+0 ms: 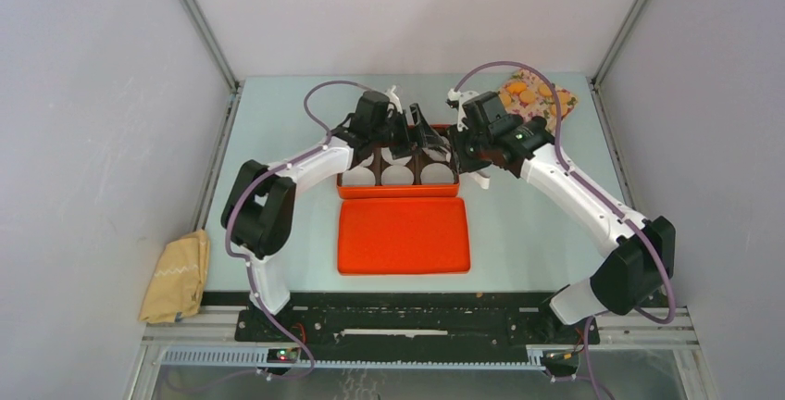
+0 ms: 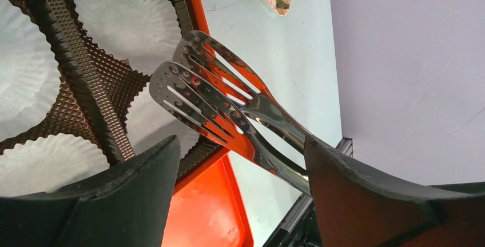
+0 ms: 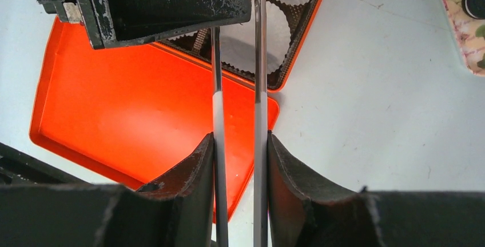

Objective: Pack the cookies

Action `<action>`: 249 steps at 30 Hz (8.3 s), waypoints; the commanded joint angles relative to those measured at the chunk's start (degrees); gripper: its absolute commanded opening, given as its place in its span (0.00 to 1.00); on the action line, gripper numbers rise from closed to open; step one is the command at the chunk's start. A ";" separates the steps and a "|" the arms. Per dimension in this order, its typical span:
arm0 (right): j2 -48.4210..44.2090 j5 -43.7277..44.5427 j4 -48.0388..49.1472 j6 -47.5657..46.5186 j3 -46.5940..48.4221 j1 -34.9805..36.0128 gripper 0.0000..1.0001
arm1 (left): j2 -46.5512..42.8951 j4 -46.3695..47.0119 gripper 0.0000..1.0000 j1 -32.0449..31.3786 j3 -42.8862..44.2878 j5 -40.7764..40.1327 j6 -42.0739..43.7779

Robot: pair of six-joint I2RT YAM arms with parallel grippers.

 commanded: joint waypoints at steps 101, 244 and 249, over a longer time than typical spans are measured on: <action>32.15 9.13 6.88 12.11 17.39 -26.87 0.49 | -23.74 -17.77 0.88 -0.36 -11.99 -26.65 12.98; 15.50 13.08 9.13 17.00 0.21 -27.28 0.50 | -37.46 -14.54 0.89 18.90 -21.59 -24.92 2.63; 18.68 13.16 6.97 17.35 4.84 -27.79 0.50 | -37.24 -14.41 0.89 18.76 -21.54 -24.81 2.46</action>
